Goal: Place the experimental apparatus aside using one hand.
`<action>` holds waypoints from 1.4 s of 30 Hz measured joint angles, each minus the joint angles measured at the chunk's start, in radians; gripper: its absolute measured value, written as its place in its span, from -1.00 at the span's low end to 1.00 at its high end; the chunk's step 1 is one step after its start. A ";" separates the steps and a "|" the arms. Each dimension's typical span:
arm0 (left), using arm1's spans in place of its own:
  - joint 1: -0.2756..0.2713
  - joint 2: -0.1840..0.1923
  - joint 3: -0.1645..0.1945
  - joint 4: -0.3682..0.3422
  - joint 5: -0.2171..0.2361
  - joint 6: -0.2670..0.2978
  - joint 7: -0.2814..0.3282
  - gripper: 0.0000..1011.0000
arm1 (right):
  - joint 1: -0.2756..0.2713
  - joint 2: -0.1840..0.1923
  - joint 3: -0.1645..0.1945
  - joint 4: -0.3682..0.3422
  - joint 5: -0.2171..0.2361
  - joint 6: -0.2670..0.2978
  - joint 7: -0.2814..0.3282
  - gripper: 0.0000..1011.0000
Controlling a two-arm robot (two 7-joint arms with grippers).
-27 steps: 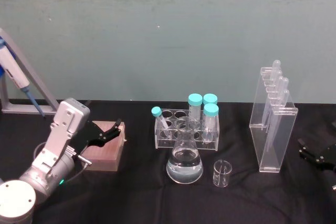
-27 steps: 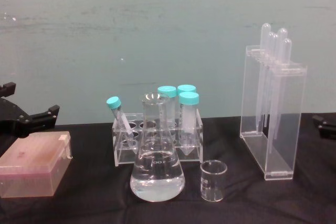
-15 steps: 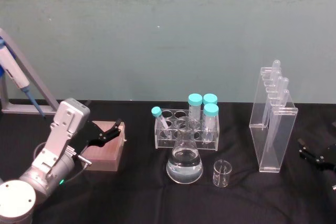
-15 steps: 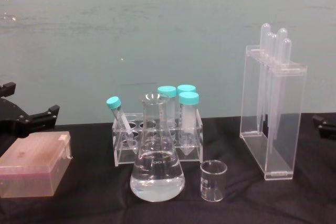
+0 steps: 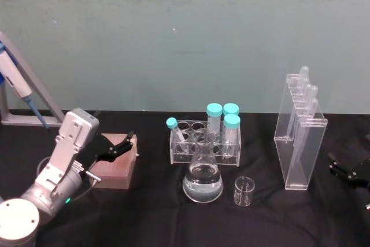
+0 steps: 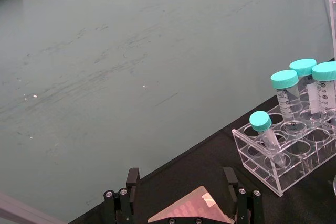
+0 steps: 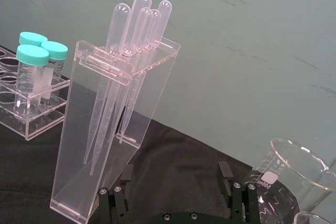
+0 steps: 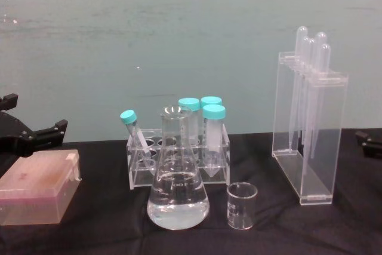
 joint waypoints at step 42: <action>0.000 0.000 0.000 0.000 0.000 0.000 0.000 0.98 | -0.191 0.019 0.140 -0.271 0.026 0.055 0.019 0.98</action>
